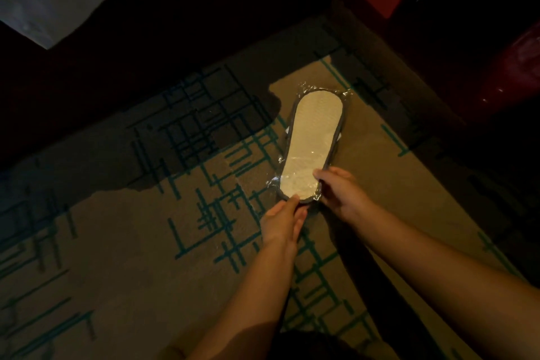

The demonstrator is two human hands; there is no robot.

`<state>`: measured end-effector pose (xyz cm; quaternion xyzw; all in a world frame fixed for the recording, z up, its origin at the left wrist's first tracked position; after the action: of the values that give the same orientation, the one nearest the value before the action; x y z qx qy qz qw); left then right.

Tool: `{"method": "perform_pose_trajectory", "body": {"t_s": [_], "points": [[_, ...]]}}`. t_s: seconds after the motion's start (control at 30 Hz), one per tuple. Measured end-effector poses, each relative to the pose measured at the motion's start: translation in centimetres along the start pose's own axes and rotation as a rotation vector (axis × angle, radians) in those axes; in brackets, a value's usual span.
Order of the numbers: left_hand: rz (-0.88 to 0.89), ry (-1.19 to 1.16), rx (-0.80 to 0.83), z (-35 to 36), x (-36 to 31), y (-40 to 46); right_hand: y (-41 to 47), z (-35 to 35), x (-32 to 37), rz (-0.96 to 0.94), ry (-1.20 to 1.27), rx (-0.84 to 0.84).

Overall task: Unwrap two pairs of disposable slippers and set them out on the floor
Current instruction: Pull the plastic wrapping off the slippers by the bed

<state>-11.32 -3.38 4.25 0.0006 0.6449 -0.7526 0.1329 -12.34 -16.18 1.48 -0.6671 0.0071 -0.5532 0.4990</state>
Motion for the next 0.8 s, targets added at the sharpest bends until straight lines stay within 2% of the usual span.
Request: {"method": "perform_pose_trajectory", "body": {"t_s": [0.17,0.37,0.53,0.67,0.8], "points": [[-0.049,-0.053,0.012,-2.0,1.9,-0.3,1.8,0.6,3.0,-0.055,-0.028,-0.017],[-0.127,-0.213,0.141,-3.7,2.8,-0.3,2.3,1.4,4.5,-0.080,-0.009,0.061],[-0.148,0.027,0.192,-3.7,2.6,0.1,1.3,0.8,1.1,-0.047,-0.110,0.046],[0.033,0.222,0.190,-4.0,0.6,1.0,0.3,0.6,0.4,-0.066,-0.136,0.071],[0.025,0.411,0.216,-5.4,-0.2,1.3,0.9,0.1,2.4,-0.062,-0.100,-0.012]]}}
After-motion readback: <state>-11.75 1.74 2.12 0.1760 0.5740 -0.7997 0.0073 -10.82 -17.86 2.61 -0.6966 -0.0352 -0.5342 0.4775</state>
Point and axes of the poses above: each hand's wrist, its own y-axis towards the middle knuckle, its own z-axis out of the palm, x = y × z, the point moved 2 cm from there along y, towards the middle knuckle, and after that the axes turned 12 degrees about -z, right-handed, at the moved point
